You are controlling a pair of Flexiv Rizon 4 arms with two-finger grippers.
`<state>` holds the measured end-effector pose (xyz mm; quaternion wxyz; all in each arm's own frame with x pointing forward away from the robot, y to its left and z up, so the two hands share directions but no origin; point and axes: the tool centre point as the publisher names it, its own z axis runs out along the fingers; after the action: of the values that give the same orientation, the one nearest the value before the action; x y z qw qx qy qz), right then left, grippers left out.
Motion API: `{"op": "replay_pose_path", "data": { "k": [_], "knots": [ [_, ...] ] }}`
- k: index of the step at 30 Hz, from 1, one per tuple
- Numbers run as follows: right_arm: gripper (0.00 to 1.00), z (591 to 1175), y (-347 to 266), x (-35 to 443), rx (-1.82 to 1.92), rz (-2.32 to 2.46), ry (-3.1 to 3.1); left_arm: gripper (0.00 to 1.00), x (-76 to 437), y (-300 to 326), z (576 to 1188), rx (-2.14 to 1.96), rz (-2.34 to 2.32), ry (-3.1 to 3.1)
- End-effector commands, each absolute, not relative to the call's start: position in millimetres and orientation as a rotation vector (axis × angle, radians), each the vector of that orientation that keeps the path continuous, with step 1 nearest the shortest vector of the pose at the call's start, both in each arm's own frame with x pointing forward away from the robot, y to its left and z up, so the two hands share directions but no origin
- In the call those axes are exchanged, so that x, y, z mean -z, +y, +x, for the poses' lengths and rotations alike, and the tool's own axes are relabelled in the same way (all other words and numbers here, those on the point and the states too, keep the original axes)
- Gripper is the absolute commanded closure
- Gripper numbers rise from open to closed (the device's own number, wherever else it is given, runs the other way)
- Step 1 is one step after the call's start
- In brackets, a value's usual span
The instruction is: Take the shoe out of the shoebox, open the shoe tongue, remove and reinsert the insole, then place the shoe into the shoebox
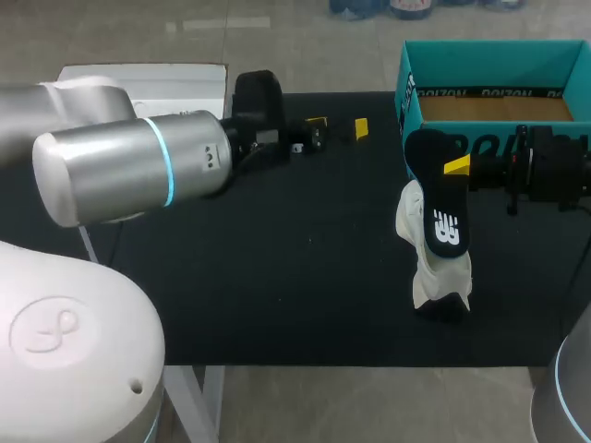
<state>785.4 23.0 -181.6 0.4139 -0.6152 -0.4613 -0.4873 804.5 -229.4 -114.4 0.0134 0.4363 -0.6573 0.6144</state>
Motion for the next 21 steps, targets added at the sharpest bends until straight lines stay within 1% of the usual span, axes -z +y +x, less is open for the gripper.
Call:
{"op": "replay_pose_path", "data": {
  "k": [1, 6, 21],
  "knots": [
    [1.00, 784.8, 24.4, 181.6, 1.227, -1.550, -1.158, 0.00, 121.0, -225.4, 816.8, -1.652, 1.393, -2.077],
    [1.00, 784.8, 24.4, 181.6, 1.227, -1.550, -1.158, 0.00, 132.3, -219.6, 824.2, -1.618, 1.448, -1.970],
    [1.00, 784.8, 24.4, 181.6, 1.227, -1.550, -1.158, 0.00, 132.3, -219.6, 824.2, -1.618, 1.448, -1.970]
  ]
}}
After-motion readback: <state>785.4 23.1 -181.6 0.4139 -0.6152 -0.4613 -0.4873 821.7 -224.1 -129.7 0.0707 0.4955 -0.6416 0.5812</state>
